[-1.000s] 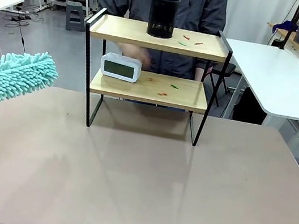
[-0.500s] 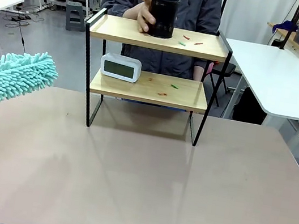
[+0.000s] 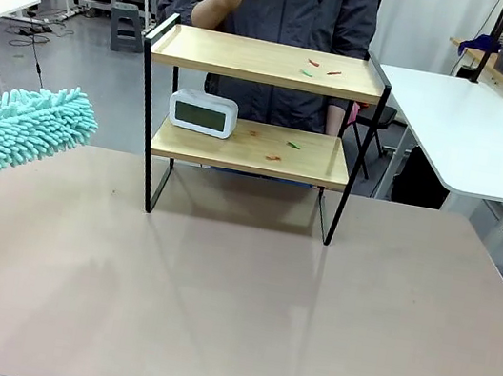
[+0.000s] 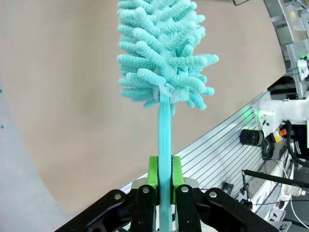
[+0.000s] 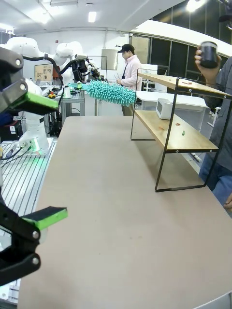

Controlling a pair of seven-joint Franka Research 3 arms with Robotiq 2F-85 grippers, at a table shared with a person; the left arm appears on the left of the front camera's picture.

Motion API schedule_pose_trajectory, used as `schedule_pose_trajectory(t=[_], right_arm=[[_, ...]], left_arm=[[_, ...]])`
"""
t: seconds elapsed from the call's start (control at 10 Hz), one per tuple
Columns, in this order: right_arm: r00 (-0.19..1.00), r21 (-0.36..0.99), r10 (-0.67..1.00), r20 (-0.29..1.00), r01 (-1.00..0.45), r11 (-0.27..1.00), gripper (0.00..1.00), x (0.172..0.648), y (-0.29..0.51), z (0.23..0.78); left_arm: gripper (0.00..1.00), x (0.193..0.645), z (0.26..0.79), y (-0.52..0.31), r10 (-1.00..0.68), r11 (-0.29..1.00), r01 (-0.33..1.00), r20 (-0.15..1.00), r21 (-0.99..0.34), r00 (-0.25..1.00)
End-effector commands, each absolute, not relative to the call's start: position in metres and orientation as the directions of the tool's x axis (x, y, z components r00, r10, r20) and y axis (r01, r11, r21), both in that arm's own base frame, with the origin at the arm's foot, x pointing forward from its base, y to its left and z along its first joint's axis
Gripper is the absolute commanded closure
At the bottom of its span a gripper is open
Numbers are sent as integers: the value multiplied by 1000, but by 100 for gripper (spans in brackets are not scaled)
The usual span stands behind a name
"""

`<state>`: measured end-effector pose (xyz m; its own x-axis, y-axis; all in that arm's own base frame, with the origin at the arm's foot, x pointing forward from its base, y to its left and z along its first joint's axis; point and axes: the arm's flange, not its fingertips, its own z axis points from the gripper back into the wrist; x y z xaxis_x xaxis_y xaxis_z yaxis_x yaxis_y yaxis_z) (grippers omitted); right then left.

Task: Clean the shelf.
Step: Clean the specific tier of the Shelf with the Duster once objects are removed.

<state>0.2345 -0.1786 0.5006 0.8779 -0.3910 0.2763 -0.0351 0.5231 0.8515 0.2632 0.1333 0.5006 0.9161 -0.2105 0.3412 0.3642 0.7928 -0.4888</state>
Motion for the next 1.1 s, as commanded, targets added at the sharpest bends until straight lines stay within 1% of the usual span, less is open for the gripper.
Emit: schedule_pose_trajectory(t=[0.0,0.1,0.2,0.3,0.5,0.6,0.7,0.8,0.9,1.0], right_arm=[[873,852,-385,300,-64,519,0,236,-179,502],[873,852,-385,300,-64,519,0,236,-179,502],[873,852,-385,300,-64,519,0,236,-179,502],[873,852,-385,300,-64,519,0,236,-179,502],[873,852,-385,300,-64,519,0,236,-179,502],[873,852,-385,300,-64,519,0,236,-179,502],[873,852,-385,300,-64,519,0,236,-179,502],[873,852,-385,300,-64,519,0,236,-179,502],[873,852,-385,300,-64,519,0,236,-179,502],[873,852,-385,300,-64,519,0,236,-179,502]], left_arm=[[100,264,503,133,-191,792,357,355,-495,915],[100,264,503,133,-191,792,357,355,-495,915],[88,263,501,133,-211,793,364,341,-489,916],[88,249,533,129,-73,835,216,287,-506,955],[88,246,618,72,-98,916,225,358,-333,928],[88,256,661,56,-122,935,237,387,-265,914],[88,268,698,41,-160,928,274,393,-254,905],[88,276,727,18,-140,933,259,410,-249,901],[88,283,748,-25,-198,919,317,420,-235,886],[88,286,755,-66,-261,902,378,438,-206,860]])
